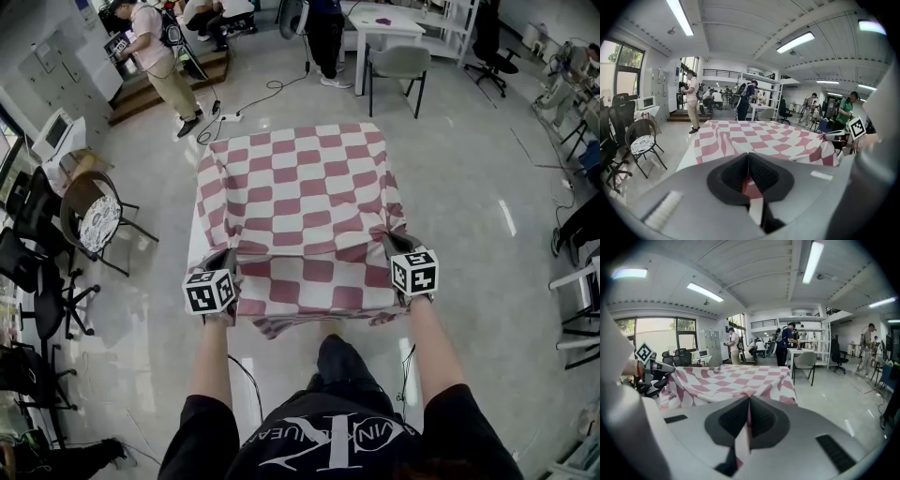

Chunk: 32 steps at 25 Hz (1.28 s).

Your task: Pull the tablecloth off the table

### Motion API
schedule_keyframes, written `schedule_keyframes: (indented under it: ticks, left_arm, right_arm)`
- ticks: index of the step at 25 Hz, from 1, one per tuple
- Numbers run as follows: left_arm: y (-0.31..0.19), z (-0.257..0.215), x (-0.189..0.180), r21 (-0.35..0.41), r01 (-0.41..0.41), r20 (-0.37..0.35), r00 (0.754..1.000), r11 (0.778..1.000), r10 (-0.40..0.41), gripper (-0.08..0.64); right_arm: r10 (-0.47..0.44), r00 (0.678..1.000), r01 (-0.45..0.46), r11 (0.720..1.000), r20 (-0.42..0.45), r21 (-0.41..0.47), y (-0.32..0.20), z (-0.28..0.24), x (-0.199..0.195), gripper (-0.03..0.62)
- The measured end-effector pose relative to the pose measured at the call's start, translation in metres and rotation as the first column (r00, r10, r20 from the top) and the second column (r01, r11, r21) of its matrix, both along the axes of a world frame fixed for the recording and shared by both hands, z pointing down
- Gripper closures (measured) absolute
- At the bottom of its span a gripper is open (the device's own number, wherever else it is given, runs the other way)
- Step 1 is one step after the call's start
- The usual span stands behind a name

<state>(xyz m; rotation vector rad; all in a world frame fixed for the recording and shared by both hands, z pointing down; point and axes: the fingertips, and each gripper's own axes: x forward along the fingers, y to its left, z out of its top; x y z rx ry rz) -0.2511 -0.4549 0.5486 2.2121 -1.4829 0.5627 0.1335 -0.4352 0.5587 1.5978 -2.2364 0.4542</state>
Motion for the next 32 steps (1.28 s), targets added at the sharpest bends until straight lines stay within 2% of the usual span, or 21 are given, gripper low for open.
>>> schedule_keyframes:
  ticks: [9,12,18,24,32]
  left_arm:
    - [0.079,0.004,0.016,0.057,-0.024,0.005,1.000,0.998,0.024,0.542]
    - [0.115,0.002,0.023,0.072,-0.019,0.008,1.000,0.997,0.019,0.541]
    - [0.164,-0.013,0.027,0.056,0.022,-0.002,1.000,0.998,-0.022,0.541]
    - [0.183,-0.025,0.035,0.079,0.084,-0.038,0.996,0.993,-0.082,0.541]
    - [0.204,-0.055,0.046,0.102,0.154,-0.060,0.987,0.983,-0.148,0.541]
  right_arm:
    - [0.037,0.997,-0.039,0.998,0.063,0.040,0.092,0.020,0.020,0.581]
    - [0.019,0.997,-0.022,0.999,0.075,0.049,0.126,0.025,0.028,0.581]
    - [-0.009,0.993,0.004,0.999,0.120,0.040,0.159,0.006,0.034,0.581]
    - [-0.080,0.990,0.078,0.997,0.117,0.022,0.165,-0.013,0.044,0.581]
    - [-0.140,0.981,0.135,0.990,0.132,0.050,0.164,-0.047,0.056,0.581]
